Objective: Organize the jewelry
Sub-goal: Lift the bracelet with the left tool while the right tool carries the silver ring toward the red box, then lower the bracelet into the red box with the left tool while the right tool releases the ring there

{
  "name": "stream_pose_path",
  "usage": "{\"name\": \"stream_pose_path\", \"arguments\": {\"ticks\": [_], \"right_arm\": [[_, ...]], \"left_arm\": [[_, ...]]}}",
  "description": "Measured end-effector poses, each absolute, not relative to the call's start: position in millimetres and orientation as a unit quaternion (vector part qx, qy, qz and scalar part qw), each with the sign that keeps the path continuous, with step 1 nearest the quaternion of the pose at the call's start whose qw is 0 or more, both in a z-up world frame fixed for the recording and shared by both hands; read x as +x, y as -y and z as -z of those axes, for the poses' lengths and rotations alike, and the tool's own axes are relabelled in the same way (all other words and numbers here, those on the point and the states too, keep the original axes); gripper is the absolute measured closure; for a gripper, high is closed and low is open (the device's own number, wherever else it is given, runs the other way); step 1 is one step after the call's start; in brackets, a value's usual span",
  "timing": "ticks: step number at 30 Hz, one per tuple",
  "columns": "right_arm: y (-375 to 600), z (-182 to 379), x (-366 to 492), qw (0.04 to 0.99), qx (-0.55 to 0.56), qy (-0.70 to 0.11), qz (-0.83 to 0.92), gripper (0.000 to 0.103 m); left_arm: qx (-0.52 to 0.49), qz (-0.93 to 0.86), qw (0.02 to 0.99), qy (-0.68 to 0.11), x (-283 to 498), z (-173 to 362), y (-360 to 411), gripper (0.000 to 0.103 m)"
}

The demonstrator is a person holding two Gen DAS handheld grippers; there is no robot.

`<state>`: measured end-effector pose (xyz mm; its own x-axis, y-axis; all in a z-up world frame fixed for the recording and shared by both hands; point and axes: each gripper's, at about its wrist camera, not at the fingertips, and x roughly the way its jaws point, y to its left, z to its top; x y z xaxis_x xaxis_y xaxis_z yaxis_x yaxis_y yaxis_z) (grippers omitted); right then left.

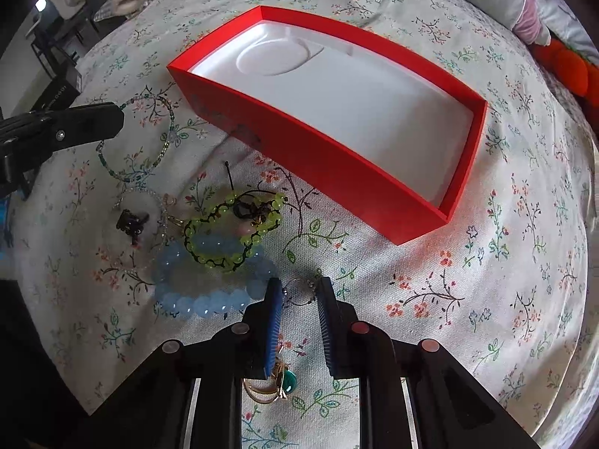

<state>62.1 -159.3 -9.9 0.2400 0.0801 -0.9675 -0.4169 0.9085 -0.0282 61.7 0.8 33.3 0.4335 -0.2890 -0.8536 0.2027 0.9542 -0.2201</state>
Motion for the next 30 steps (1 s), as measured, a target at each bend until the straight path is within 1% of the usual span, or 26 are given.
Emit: {"name": "stream_pose_path", "arguments": {"ticks": [11,17,22,26,30], "right_arm": [[184,-55,71,0.829,-0.058,-0.539,-0.139,0.084],[196,-60,81,0.846,-0.012,-0.519,-0.119,0.084],[196,-53,95,0.846,-0.005,-0.521,-0.115,0.084],[192,-42,100,0.84,-0.005,-0.53,-0.116,0.084],[189,-37,103,0.838,-0.008,-0.533,-0.117,0.084]], "left_arm": [[-0.088,0.188,0.863,-0.461,72,-73,11,0.099],[-0.116,0.221,0.869,-0.428,83,-86,25,0.099],[-0.147,0.227,0.856,-0.441,105,-66,28,0.099],[-0.154,0.199,0.849,-0.465,119,-44,24,0.099],[-0.147,0.18,0.854,-0.465,123,-39,20,0.099]]}}
